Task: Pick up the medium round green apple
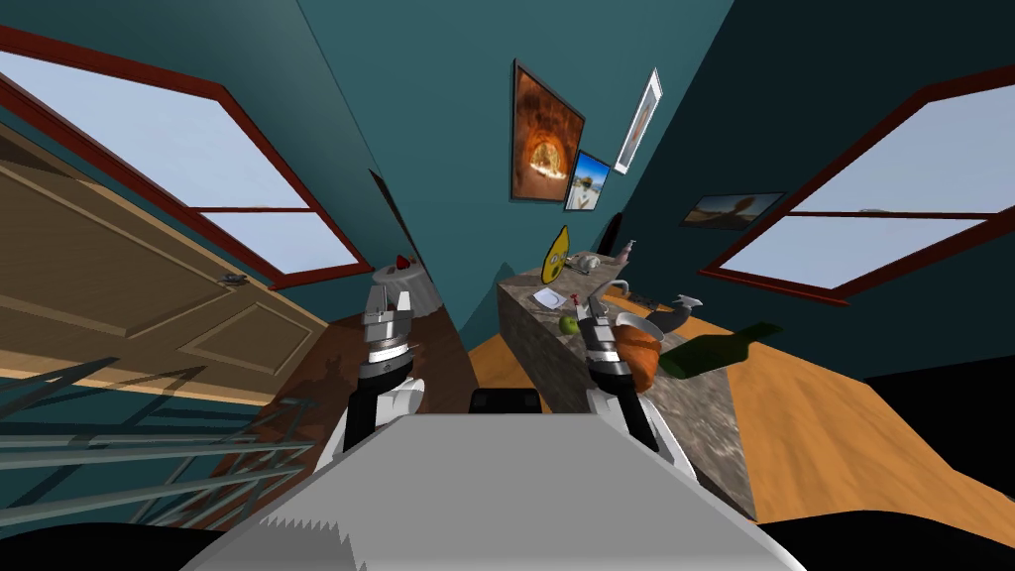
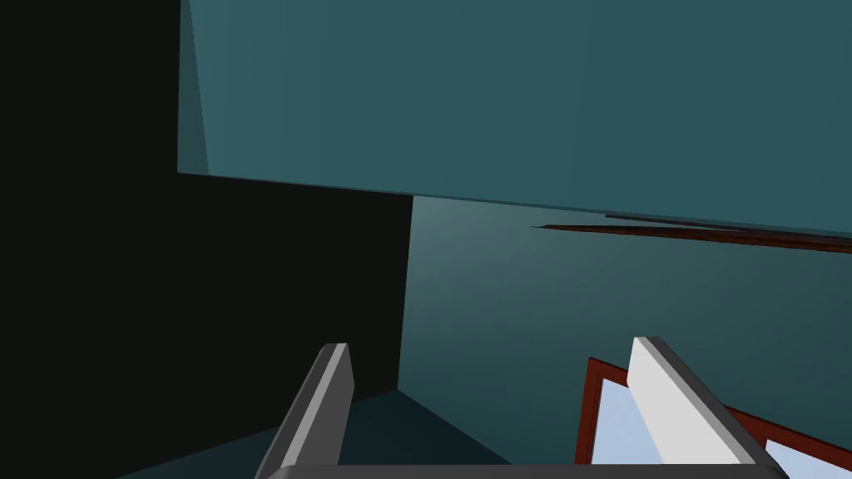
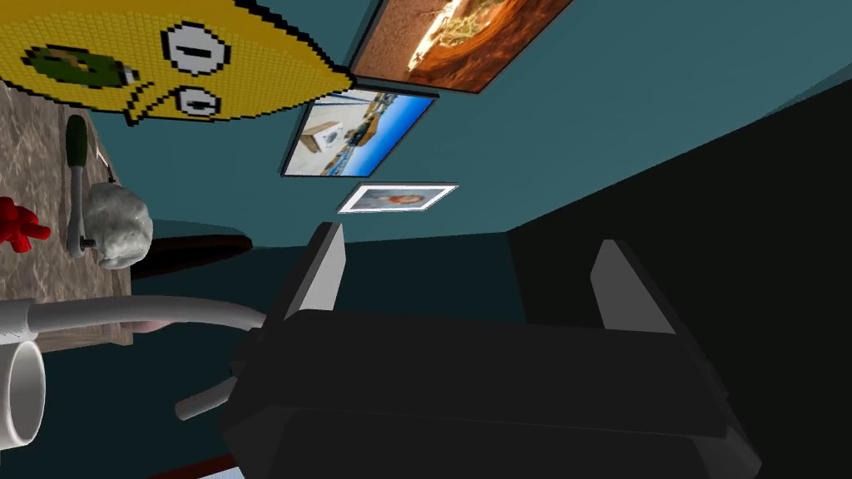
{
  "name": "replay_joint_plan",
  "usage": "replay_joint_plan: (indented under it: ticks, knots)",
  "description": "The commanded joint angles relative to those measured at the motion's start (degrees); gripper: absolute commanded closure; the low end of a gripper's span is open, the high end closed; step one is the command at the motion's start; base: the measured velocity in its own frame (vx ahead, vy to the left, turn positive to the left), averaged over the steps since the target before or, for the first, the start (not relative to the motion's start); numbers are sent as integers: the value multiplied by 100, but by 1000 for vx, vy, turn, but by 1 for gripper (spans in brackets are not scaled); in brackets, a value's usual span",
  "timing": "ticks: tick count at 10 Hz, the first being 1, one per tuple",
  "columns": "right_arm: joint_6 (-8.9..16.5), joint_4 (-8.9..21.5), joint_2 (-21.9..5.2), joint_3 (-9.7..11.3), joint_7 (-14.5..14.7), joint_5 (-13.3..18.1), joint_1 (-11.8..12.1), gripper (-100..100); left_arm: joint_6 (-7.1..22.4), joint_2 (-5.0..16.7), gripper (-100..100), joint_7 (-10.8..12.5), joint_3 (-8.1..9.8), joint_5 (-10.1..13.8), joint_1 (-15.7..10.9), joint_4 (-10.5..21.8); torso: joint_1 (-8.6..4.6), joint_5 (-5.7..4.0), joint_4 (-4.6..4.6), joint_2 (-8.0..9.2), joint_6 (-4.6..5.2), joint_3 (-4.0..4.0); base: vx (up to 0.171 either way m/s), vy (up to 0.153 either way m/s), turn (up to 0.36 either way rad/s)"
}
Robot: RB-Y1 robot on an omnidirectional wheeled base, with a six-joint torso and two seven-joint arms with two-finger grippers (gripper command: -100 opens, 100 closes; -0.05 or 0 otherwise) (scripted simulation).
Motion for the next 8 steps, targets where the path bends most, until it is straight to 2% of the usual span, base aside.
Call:
replay_joint_plan:
  ticks: [1, 3, 4, 5, 7, 8]
  knots:
    - [39, -54, -68, -36, 58, 82, 163, -100, 0, 0, 0, 0, 0, 0, 0, 0, 0, 0, 0, 0, 0, 0, -13, 38, 2]
    - [186, -121, -271, -190, 261, 388, 546, -100, 0, 0, 0, 0, 0, 0, 0, 0, -6, -2, 0, 0, 1, 0, -16, 51, 6]
    - [266, -159, -372, -274, 374, 554, 690, -100, 0, 0, 0, 0, 0, 0, 0, 0, -1, 0, 1, 2, 0, 1, -33, 81, 2]
    - [266, -159, -372, -274, 374, 554, 755, -100, 0, 0, 0, 0, 0, 0, 0, 0, 5, 1, 1, 6, 1, 4, -19, 59, -7]
    - [437, -245, -574, -454, 613, 910, 1114, -100, 0, 0, 0, 0, 0, 0, 0, 0, -2, 0, 0, 0, 0, 0, -12, 62, 2]
    - [437, -245, -574, -454, 613, 910, 1203, -100, 0, 0, 0, 0, 0, 0, 0, 0, 4, 1, 0, 1, 0, 1, -14, 55, -7]
